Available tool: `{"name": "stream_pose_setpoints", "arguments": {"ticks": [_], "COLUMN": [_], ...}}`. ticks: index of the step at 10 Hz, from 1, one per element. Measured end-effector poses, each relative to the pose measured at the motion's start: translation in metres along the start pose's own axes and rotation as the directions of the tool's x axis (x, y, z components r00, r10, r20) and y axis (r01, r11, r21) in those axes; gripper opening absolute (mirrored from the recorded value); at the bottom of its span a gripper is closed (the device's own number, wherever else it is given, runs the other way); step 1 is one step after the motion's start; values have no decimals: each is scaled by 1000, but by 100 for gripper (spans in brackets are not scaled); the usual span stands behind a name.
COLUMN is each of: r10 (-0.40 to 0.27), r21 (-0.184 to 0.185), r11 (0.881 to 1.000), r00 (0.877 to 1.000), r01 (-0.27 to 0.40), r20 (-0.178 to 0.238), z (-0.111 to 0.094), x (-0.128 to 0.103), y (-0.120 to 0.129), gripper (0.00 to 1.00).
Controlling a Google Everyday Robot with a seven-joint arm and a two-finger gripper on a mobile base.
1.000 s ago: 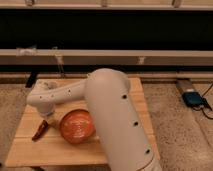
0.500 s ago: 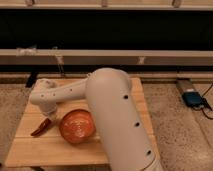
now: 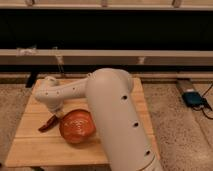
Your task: Drag the pepper across the table
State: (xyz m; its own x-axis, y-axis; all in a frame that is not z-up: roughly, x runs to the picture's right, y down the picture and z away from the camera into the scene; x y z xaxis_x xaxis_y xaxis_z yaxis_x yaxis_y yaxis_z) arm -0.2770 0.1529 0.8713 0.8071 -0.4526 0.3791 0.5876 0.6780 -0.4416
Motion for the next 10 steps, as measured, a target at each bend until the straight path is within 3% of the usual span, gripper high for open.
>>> {"name": "stream_pose_setpoints", "arguments": {"ticks": [3, 8, 10], "r10": [51, 131, 161], "r21": [-14, -29, -29], "r11": [999, 991, 986], "r00": [997, 986, 979], "r01": [-52, -134, -166], "r20": [-53, -103, -122], "z": [2, 5, 5], "x": [41, 77, 91], "y": [-1, 6, 8], "gripper": [0, 0, 5]}}
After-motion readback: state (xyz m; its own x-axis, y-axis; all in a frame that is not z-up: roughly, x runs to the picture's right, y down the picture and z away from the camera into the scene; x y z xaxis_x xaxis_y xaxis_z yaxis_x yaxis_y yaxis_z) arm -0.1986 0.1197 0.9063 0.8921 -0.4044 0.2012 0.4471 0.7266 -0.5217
